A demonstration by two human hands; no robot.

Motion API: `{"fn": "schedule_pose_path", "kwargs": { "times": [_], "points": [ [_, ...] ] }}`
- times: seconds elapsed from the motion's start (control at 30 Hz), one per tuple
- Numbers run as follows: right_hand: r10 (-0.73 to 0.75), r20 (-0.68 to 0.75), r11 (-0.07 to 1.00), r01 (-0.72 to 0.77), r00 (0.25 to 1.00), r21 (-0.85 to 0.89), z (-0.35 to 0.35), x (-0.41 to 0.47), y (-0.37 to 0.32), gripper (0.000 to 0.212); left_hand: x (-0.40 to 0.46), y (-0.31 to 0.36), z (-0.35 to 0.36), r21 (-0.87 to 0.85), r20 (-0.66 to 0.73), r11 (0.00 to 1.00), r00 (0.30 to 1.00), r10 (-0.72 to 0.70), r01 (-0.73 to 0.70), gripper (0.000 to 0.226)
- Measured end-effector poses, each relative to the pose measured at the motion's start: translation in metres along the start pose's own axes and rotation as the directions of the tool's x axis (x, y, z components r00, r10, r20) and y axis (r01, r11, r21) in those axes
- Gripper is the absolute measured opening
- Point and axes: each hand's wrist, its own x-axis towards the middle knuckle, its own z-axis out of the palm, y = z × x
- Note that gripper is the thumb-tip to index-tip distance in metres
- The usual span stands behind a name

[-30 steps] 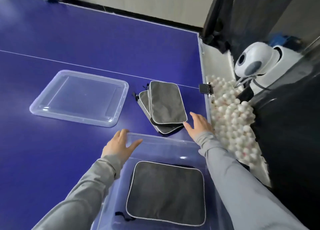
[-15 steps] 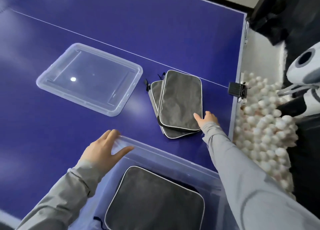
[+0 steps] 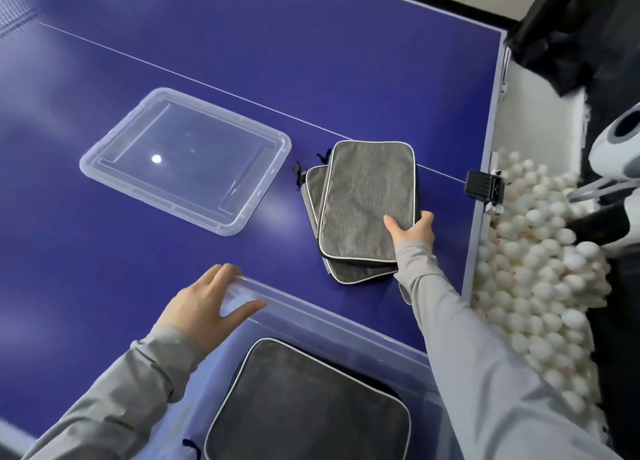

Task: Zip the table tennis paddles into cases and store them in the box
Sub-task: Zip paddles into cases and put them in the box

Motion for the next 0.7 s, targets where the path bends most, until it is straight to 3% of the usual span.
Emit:
{"fn": "schedule_pose_path", "kwargs": {
  "times": [0.1, 0.43, 0.7],
  "points": [
    [0.012, -0.01, 0.993, -0.011, 1.0, 0.117, -0.009, -0.009, -0.01, 0.061, 0.0, -0.001, 0.001, -0.007, -0.003, 1.0, 1.0, 0.006, -0.006, 0.056],
    [-0.053, -0.151, 0.964, 0.091, 0.987, 0.251, -0.045, -0.057, -0.031, 0.05, 0.003, -0.005, 0.003, -0.042, 0.02, 0.999, 1.0, 0.023, -0.022, 0.056],
    [-0.048, -0.264, 0.861, 0.174, 0.963, 0.478, -0.07, -0.116, -0.056, 0.053, 0.003, -0.014, -0.003, -0.185, 0.1, 0.98, 0.99, 0.099, -0.079, 0.052]
  ]
}}
